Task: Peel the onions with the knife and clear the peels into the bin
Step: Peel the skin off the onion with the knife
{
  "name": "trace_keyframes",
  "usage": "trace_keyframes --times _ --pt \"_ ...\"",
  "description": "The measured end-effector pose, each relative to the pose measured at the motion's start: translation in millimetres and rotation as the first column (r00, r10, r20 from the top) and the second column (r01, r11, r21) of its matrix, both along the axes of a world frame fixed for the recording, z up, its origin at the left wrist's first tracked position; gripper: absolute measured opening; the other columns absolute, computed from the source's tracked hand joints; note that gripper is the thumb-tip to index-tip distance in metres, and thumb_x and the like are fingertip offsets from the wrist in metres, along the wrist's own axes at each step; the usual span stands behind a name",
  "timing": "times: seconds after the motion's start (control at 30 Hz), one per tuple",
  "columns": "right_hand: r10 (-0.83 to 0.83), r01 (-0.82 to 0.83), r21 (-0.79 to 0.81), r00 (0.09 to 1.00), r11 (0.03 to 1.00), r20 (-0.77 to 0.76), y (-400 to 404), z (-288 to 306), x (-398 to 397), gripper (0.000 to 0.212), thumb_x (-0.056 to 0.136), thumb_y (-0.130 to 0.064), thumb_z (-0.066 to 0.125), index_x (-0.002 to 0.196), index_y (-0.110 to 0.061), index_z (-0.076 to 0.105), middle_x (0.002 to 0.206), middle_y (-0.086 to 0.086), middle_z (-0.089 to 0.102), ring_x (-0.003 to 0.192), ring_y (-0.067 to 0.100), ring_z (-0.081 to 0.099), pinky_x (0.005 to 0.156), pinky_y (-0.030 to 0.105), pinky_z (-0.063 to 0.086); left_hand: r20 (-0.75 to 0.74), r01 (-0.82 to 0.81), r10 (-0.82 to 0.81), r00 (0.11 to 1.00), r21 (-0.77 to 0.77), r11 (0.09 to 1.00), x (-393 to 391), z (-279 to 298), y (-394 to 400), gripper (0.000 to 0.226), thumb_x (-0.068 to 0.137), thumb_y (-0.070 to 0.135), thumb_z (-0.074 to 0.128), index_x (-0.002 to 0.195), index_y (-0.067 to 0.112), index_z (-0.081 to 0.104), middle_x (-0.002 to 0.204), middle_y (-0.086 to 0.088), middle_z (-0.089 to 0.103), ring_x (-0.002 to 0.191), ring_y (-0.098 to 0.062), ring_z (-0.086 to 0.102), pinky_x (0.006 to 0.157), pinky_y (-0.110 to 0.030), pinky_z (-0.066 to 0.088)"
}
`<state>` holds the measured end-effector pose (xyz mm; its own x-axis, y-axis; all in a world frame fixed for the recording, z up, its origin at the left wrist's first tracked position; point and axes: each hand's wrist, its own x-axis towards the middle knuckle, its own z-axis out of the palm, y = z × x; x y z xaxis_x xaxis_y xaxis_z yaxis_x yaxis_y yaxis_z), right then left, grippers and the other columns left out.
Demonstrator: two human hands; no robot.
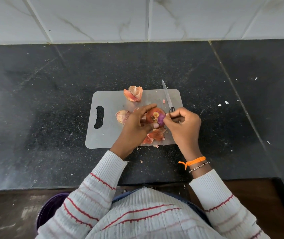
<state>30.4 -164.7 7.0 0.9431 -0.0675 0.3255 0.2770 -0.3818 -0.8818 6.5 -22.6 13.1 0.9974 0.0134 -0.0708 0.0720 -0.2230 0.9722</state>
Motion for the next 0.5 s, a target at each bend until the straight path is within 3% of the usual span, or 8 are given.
trace_keyframes --times 0.13,0.3,0.4,0.5 --pt "0.013 -0.009 0.06 0.997 0.998 -0.074 -4.4 0.2 0.0 0.01 0.079 -0.004 0.069 0.073 -0.011 0.068 0.067 -0.003 0.065 0.062 0.006 0.062 0.06 0.014 0.049 -0.018 -0.007 0.006 1.0 -0.044 0.999 -0.3 0.3 -0.8 0.051 0.082 0.006 0.068 0.123 0.031 0.051 0.124 -0.003 0.056 0.11 -0.017 0.058 0.093 -0.038 0.053" --pt "0.123 -0.071 0.238 0.97 0.969 -0.211 -6.3 5.5 -3.9 0.009 0.089 -0.018 0.063 0.085 -0.024 0.068 0.083 0.003 0.072 0.078 0.016 0.07 0.072 0.037 0.059 -0.054 -0.047 0.041 0.998 -0.12 0.992 -0.8 1.2 -2.2 0.049 0.084 0.002 0.065 0.127 0.023 0.051 0.123 -0.004 0.055 0.108 -0.018 0.059 0.088 -0.034 0.055" --pt "0.108 -0.077 0.168 0.976 0.983 -0.187 -4.4 7.2 -5.3 0.006 0.082 -0.022 0.071 0.086 -0.018 0.07 0.082 0.0 0.072 0.076 0.011 0.07 0.07 0.033 0.059 -0.047 -0.058 0.053 0.998 -0.123 0.991 -1.4 2.5 -3.0 0.049 0.084 0.002 0.065 0.126 0.022 0.051 0.123 -0.003 0.056 0.107 -0.017 0.06 0.083 -0.027 0.056" --pt "0.064 -0.054 0.085 0.991 0.995 -0.116 -1.2 7.2 -5.2 0.006 0.079 -0.015 0.074 0.083 -0.013 0.07 0.081 -0.005 0.069 0.078 0.007 0.066 0.071 0.026 0.056 -0.032 -0.068 0.065 0.997 -0.109 0.992 -2.3 3.4 -4.8 0.047 0.084 0.003 0.065 0.122 0.026 0.05 0.123 -0.001 0.055 0.108 -0.016 0.059 0.087 -0.03 0.055"
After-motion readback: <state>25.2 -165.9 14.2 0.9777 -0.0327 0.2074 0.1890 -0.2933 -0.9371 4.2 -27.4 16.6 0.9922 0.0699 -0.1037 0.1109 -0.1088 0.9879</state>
